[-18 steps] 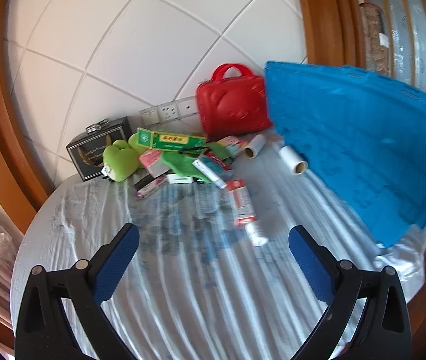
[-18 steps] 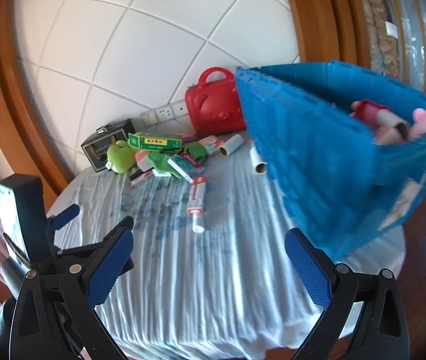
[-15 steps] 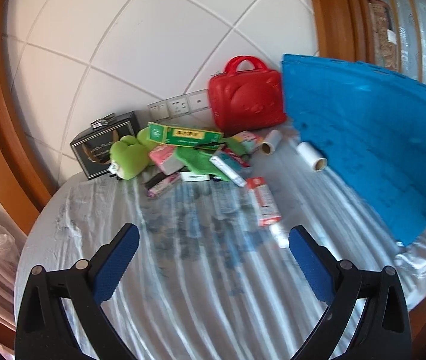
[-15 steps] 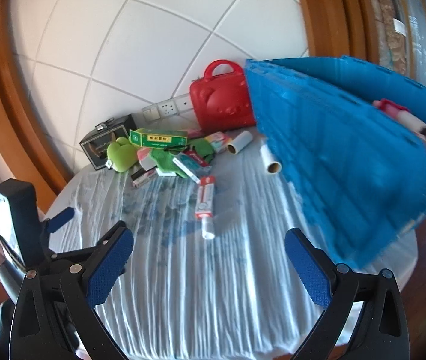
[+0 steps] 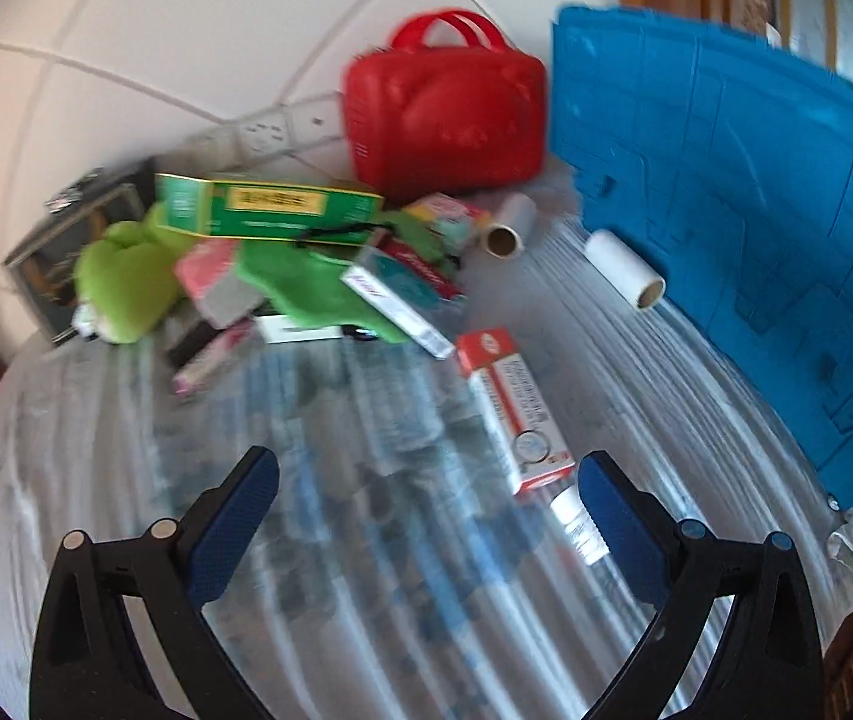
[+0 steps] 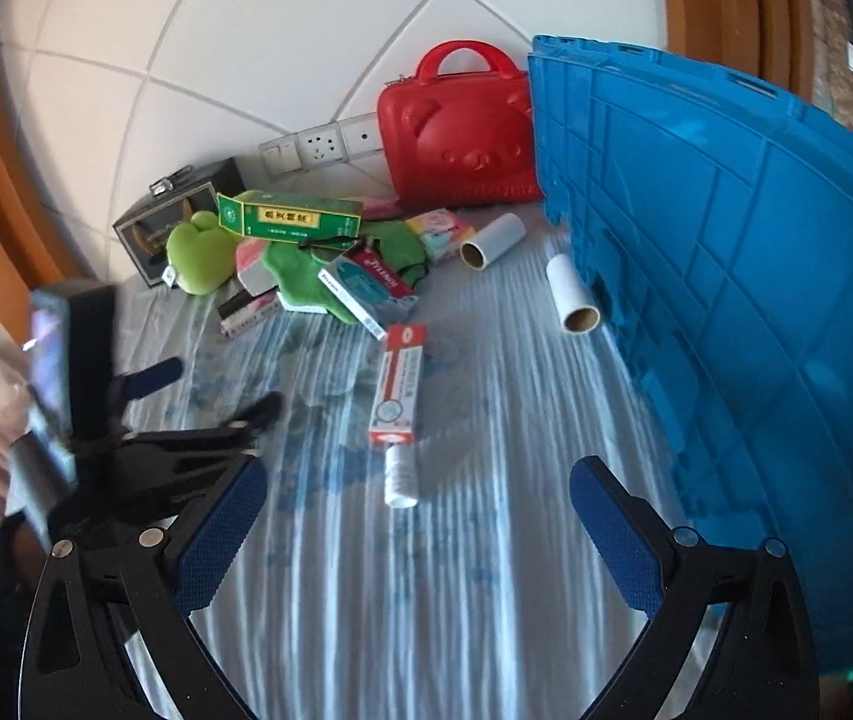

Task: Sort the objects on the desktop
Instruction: 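Grasp the red-white ointment box with the left tool while the right tool grasps the white pill bottle, then carry the ointment box and pill bottle over the blue crate and release both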

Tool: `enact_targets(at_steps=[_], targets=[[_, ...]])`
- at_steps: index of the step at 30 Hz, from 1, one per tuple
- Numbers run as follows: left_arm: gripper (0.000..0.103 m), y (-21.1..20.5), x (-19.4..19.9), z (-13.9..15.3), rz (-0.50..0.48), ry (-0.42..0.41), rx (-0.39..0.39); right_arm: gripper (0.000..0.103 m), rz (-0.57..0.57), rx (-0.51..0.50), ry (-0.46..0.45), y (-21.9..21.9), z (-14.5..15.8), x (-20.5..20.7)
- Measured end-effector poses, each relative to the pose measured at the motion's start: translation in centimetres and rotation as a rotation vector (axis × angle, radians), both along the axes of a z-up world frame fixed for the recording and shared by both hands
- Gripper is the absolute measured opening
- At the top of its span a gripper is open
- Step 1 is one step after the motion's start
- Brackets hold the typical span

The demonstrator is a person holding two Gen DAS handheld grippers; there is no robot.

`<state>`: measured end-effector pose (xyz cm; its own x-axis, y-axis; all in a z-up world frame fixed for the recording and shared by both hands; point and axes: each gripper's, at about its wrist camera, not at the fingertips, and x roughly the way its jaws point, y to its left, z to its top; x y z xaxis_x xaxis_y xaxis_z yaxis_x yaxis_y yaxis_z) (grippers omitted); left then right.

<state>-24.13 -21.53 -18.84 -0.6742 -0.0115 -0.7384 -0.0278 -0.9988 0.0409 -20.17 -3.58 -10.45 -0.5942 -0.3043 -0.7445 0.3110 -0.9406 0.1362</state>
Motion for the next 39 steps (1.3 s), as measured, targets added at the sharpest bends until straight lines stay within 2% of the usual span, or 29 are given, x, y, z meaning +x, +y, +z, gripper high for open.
enact_targets(at_steps=[4, 10, 12, 13, 14, 16, 19, 23, 26, 27, 28, 29, 30, 31, 32, 37, 39], targets=[[0.102, 2.4, -4.7, -3.3, -0.069, -0.06, 0.01, 0.102, 0.04, 0.017, -0.02, 0.3, -1.7, -2.5], [0.099, 3.8, -9.6, -8.3, -0.109, -0.18, 0.013, 0.102, 0.093, 0.007, -0.073, 0.0, -4.7, -6.0], [0.084, 3.9, -10.5, -9.5, -0.134, -0.207, 0.017, 0.102, 0.106, 0.004, -0.094, -0.2, -5.8, -7.1], [0.069, 3.7, -10.8, -10.0, -0.153, -0.225, 0.031, 0.102, 0.11, 0.0, -0.11, -0.3, -6.4, -7.4], [0.059, 3.5, -11.0, -10.6, -0.173, -0.253, 0.05, 0.102, 0.115, 0.004, -0.128, -0.5, -7.1, -7.7], [0.048, 3.1, -10.8, -10.6, -0.192, -0.22, 0.035, 0.102, 0.117, 0.007, -0.138, -0.6, -7.8, -8.0], [0.041, 2.3, -10.8, -10.5, -0.211, -0.208, 0.026, 0.102, 0.113, 0.003, -0.159, -0.7, -9.1, -8.6], [0.041, 0.3, -9.8, -8.6, -0.214, -0.154, -0.009, 0.101, 0.17, 0.017, -0.167, -2.3, -11.0, -8.9], [0.041, -1.3, -8.9, -7.3, -0.199, -0.131, -0.039, 0.088, 0.251, 0.073, -0.167, -4.7, -12.4, -8.4], [0.041, -1.8, -8.6, -6.9, -0.188, -0.134, -0.039, 0.084, 0.272, 0.102, -0.161, -5.6, -12.9, -8.4], [0.04, -2.2, -8.4, -6.6, -0.175, -0.134, -0.035, 0.075, 0.29, 0.132, -0.165, -6.4, -13.6, -8.6], [0.04, -2.7, -8.0, -6.3, -0.161, -0.131, -0.032, 0.071, 0.297, 0.158, -0.178, -6.9, -14.4, -8.7], [0.04, -3.0, -7.7, -6.0, -0.152, -0.132, -0.031, 0.062, 0.298, 0.179, -0.202, -7.3, -15.2, -8.9], [0.041, -3.3, -7.4, -5.9, -0.143, -0.132, -0.032, 0.045, 0.293, 0.194, -0.233, -7.5, -16.2, -9.2], [0.04, -3.5, -7.0, -5.8, -0.136, -0.131, -0.03, 0.036, 0.282, 0.201, -0.264, -7.5, -17.2, -9.5], [0.04, -3.9, -5.4, -6.2, -0.105, -0.148, -0.012, 0.027, 0.303, 0.291, -0.233, -8.3, -17.6, -8.5], [0.04, -4.1, -4.4, -5.6, -0.095, -0.139, 0.004, 0.027, 0.314, 0.318, -0.214, -8.7, -17.5, -8.0]])
